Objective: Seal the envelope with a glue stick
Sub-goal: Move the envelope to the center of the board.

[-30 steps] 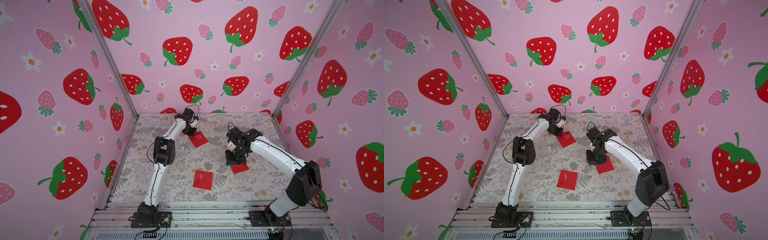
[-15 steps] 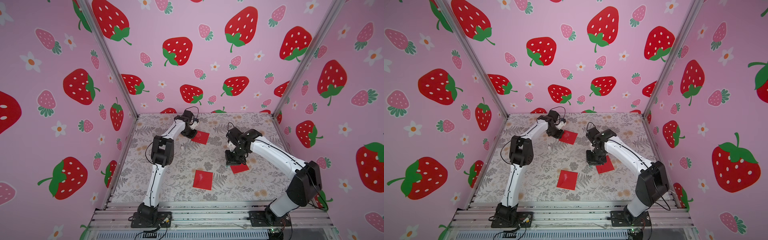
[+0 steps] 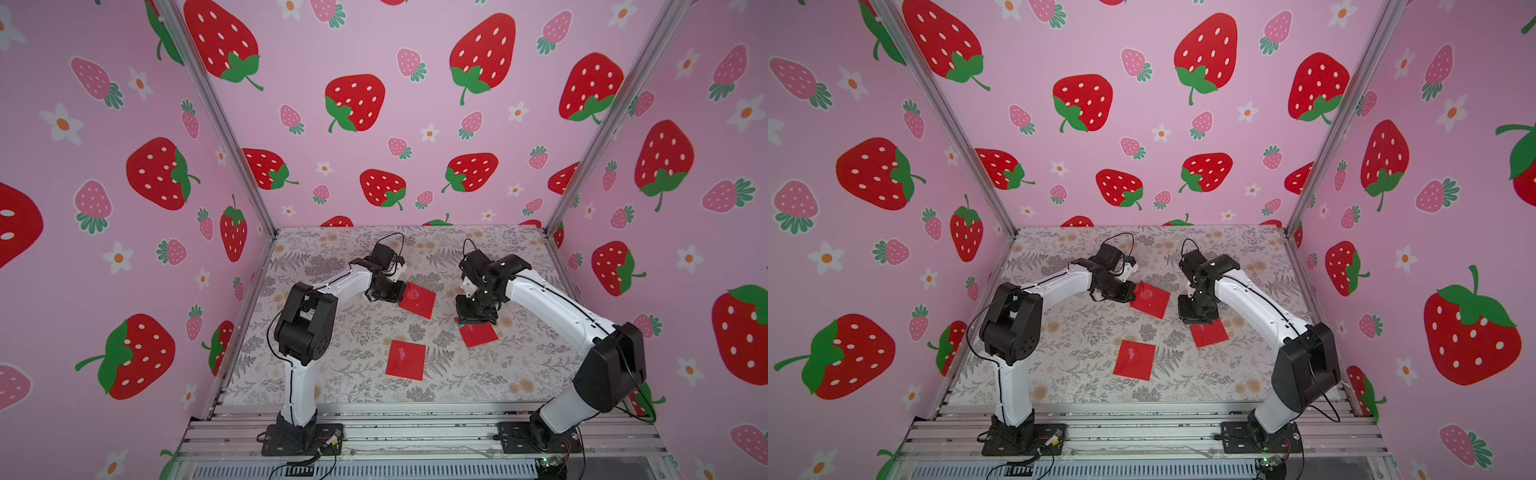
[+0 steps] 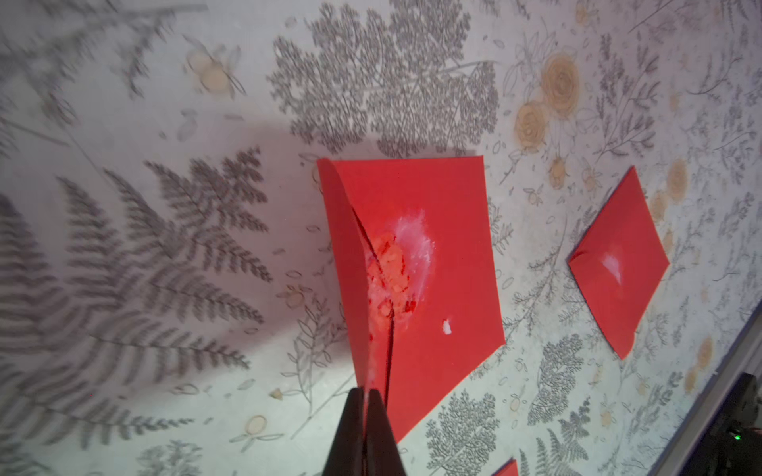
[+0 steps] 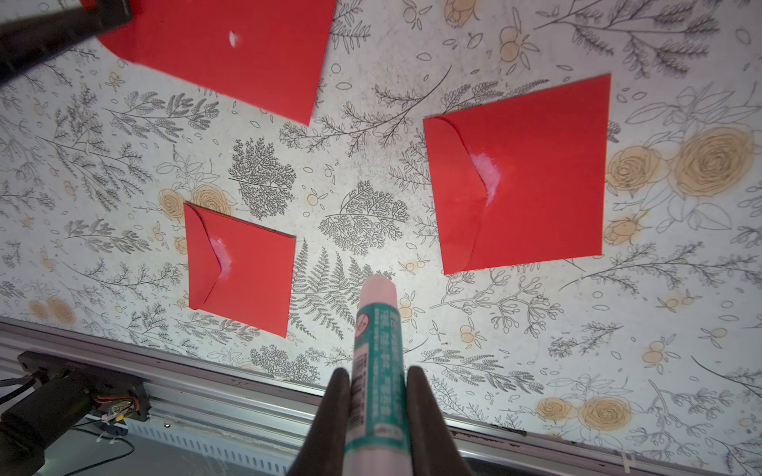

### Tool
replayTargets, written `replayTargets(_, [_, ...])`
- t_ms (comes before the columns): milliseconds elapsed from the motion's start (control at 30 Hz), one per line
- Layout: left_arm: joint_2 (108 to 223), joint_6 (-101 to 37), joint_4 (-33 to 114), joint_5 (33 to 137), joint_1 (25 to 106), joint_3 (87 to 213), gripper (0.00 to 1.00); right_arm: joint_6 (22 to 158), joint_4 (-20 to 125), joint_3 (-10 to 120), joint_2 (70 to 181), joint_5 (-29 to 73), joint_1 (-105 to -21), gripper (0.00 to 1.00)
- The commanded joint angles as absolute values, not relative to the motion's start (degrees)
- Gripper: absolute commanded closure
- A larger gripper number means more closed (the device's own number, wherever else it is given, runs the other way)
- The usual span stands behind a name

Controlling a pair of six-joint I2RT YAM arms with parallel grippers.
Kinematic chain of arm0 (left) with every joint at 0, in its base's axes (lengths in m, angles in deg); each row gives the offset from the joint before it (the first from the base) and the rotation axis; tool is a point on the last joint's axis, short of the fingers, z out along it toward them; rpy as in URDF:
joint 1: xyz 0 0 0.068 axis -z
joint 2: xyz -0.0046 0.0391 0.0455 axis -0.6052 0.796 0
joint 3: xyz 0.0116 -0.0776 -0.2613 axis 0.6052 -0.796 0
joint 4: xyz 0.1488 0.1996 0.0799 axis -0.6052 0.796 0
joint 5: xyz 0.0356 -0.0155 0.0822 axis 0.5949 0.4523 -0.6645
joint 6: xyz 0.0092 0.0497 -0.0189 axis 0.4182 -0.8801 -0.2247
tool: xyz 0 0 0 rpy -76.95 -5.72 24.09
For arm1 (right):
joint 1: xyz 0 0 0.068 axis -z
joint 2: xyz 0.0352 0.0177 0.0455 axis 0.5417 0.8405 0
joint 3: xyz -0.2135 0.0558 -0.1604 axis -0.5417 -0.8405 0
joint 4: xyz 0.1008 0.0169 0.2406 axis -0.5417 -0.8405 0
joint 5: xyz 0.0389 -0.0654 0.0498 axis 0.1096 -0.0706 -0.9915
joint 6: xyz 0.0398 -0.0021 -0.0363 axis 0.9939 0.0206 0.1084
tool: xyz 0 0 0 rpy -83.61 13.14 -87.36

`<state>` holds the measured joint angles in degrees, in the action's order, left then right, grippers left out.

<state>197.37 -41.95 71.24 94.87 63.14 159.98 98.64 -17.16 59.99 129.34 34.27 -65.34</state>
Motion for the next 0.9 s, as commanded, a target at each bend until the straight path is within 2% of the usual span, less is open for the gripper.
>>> replayTargets(0, [194.82, -36.43, 65.72, 95.67, 66.08, 155.28, 1.00, 97.00, -16.31, 59.96, 128.00, 33.68, -64.67, 1.00])
replayTargets(267, [191.59, -31.82, 62.05, 93.69, 73.62, 147.93, 0.99, 95.80, -14.68, 58.36, 129.09, 33.18, -63.56, 1.00])
replayTargets(533, [190.63, -29.79, 58.41, 93.94, 76.16, 143.84, 0.95, 95.98, -13.06, 58.77, 131.92, 30.69, -63.48, 1.00])
replayTargets(567, [190.36, -29.70, 58.41, 92.74, 76.48, 143.36, 0.89, 95.98, -13.13, 59.24, 132.48, 30.68, -63.47, 1.00])
replayTargets(667, [189.29, -28.98, 57.56, 89.88, 76.84, 141.58, 0.82, 96.15, -12.95, 60.51, 133.69, 30.30, -63.48, 1.00])
replayTargets(867, [189.72, -28.89, 56.60, 88.79, 77.28, 139.86, 0.80, 96.40, -14.10, 64.15, 137.86, 29.28, -64.39, 1.00])
